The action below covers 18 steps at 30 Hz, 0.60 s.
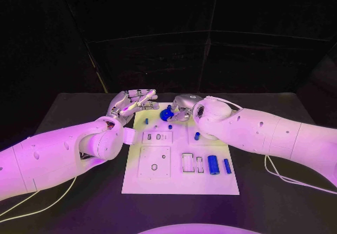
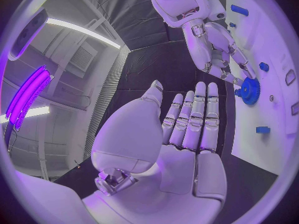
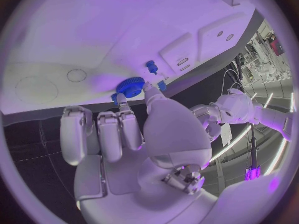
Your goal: Assemble the parts on the task board
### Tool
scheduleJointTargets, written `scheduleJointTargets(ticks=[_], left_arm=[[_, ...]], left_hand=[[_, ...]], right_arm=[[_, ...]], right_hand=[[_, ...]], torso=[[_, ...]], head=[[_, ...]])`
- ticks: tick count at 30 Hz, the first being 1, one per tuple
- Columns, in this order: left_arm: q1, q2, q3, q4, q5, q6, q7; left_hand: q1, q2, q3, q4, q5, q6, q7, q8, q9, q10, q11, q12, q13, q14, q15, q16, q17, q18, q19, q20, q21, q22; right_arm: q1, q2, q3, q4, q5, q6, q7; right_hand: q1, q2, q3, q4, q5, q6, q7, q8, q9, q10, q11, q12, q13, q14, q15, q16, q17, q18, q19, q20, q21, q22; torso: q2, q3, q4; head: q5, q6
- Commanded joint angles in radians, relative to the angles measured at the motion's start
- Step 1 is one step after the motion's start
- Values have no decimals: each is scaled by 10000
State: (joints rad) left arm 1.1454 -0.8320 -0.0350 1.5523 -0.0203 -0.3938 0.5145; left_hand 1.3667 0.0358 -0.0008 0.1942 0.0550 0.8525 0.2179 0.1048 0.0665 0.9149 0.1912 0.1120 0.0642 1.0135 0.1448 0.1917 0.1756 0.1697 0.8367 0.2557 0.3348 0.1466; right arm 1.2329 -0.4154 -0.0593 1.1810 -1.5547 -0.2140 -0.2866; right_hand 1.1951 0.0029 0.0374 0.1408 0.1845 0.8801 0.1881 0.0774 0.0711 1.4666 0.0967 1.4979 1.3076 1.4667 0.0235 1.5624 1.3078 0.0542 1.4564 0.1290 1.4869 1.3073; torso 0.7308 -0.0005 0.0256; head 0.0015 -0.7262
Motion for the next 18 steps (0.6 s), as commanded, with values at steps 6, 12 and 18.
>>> scheduleJointTargets(ticks=[6, 12, 18], left_arm=[[17, -55, 10, 16, -53, 63, 57], [16, -108, 9, 25, -53, 52, 59], [16, -128, 8, 38, -53, 54, 57]], left_hand=[[26, 53, 3, -59, 27, 69, 189, -35, -16, 35, 34, -40, -16, 3, 49, -36, 14, 110, -11, 24, -38, -16], [26, 53, 3, -59, 27, 69, 189, -35, -16, 35, 34, -40, -16, 3, 49, -36, 14, 110, -11, 24, -38, -16], [26, 53, 3, -59, 27, 69, 189, -35, -16, 35, 34, -40, -16, 3, 49, -36, 14, 110, -11, 24, -38, -16]], right_arm=[[6, -698, 2, 388, -63, -1817, -52], [10, -1654, 4, 954, 1448, -2785, 1467], [29, -2738, 8, 1254, 3683, -2474, 3167]], right_hand=[[68, -25, -28, -62, 135, 147, -32, 34, 16, 363, 39, 23, 1827, 1005, 30, 36, 2470, -123, 40, 56, 74, 695], [243, -38, -39, -147, 384, 171, -44, 7, 2, 271, 22, -82, 1724, 974, 11, -5, 2339, -112, 6, 35, 50, 641], [824, -108, 20, -525, 347, 358, -96, 46, 12, 188, -28, -180, 1643, 962, -32, -24, 2289, -92, -61, -2, 0, 546]], torso=[[-17, 7, -28], [-31, 4, -53], [-53, 11, -91]], head=[[21, 43], [5, 93], [-68, 161]])
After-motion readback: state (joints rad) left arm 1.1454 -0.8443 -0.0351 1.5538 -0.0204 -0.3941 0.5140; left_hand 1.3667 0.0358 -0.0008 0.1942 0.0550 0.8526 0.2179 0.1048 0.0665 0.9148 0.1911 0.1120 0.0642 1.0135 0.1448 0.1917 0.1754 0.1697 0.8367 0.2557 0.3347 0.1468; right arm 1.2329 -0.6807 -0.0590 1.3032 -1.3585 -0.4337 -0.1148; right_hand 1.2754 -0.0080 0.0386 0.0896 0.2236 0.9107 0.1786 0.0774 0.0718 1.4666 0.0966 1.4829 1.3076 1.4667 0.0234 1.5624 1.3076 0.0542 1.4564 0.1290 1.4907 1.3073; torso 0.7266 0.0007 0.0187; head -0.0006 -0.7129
